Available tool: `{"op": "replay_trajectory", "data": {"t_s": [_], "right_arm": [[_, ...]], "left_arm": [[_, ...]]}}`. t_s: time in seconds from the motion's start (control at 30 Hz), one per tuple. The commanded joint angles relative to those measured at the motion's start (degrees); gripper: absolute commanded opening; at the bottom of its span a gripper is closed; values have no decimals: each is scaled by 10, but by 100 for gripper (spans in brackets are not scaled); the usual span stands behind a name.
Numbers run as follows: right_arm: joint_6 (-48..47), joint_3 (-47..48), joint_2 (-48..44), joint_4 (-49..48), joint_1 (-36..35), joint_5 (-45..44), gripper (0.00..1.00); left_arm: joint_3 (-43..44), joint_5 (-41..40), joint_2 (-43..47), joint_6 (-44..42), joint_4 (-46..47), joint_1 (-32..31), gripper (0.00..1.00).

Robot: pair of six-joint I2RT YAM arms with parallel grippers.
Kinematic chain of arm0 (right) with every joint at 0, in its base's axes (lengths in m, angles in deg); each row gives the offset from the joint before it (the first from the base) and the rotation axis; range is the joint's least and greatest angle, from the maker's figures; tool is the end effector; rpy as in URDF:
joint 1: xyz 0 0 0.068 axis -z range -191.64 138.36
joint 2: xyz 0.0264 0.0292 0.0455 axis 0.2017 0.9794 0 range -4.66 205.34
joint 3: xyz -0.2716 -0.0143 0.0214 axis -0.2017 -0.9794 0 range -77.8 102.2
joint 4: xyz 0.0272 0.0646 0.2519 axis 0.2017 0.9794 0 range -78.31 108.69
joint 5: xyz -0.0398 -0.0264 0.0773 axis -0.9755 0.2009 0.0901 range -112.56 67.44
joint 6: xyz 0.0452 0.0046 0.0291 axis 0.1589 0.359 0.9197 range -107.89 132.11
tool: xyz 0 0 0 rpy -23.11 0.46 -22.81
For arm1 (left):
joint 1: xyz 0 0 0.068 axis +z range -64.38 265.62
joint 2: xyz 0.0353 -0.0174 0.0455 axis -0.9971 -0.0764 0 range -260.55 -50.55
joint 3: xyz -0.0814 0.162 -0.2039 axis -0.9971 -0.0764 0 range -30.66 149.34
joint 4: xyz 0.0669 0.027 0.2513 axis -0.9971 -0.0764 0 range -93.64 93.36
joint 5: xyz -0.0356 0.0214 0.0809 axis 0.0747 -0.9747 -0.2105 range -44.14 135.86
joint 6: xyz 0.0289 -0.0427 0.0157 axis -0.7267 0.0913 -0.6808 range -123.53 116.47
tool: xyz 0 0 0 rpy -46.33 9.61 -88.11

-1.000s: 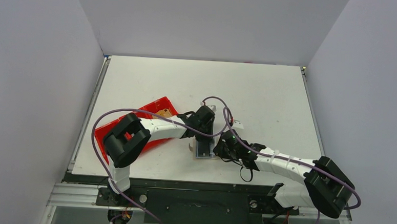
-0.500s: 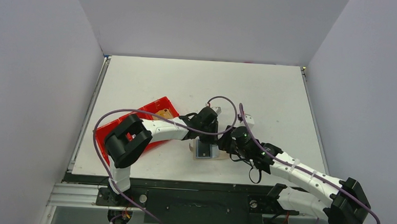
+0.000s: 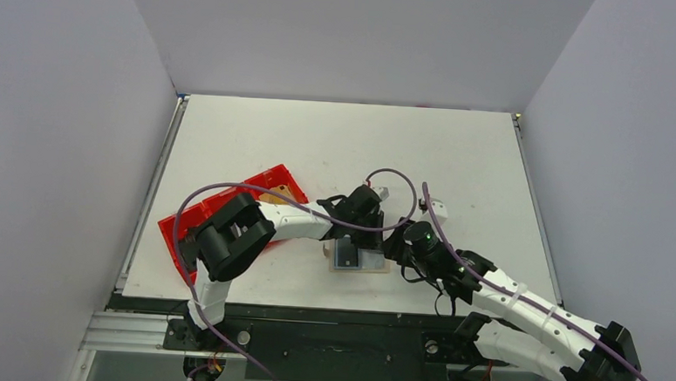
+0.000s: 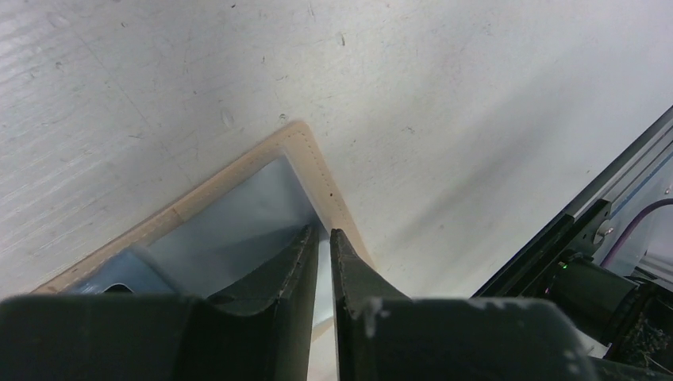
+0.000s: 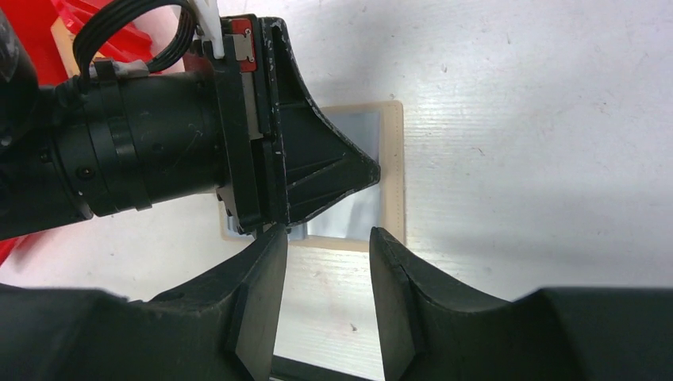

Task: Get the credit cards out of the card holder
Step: Open the card holder at the center of the board, then remove the credit card from the card holder.

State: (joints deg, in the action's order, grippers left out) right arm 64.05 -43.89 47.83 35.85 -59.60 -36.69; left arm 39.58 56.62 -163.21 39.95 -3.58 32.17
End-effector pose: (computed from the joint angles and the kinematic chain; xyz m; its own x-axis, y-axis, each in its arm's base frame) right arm 0.1338 0.1354 0.2281 -0.7528 0.3053 -0.5831 -0.0122 0.8793 0.4761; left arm 0.2413 -0.3366 0.1535 -0.9208 0.1070 -0.3751 0.3143 0.7731 -0.5509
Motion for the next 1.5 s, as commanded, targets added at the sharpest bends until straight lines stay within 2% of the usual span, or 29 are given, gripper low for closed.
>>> {"op": "replay_trajectory", "data": {"t_s": [0.0,0.23,0.53,0.9,1.2,1.47], "right_arm": [[11,-9,-12,-3,4,-22,39],[12,-15,-3,-26,6,6,38],[10,-5,40,-82,15,66,36],[5,47,123,-130,16,122,31],[2,84,194,-159,5,152,29],[9,68,268,-201,15,165,25]], "left_arm": [[18,16,-21,13,27,0,11],[17,13,5,5,16,10,14],[-9,-16,97,-11,-25,40,18],[-104,-86,194,-14,-81,83,19],[-144,-87,201,-4,-71,87,18],[-159,-78,188,3,-50,87,16]]}}
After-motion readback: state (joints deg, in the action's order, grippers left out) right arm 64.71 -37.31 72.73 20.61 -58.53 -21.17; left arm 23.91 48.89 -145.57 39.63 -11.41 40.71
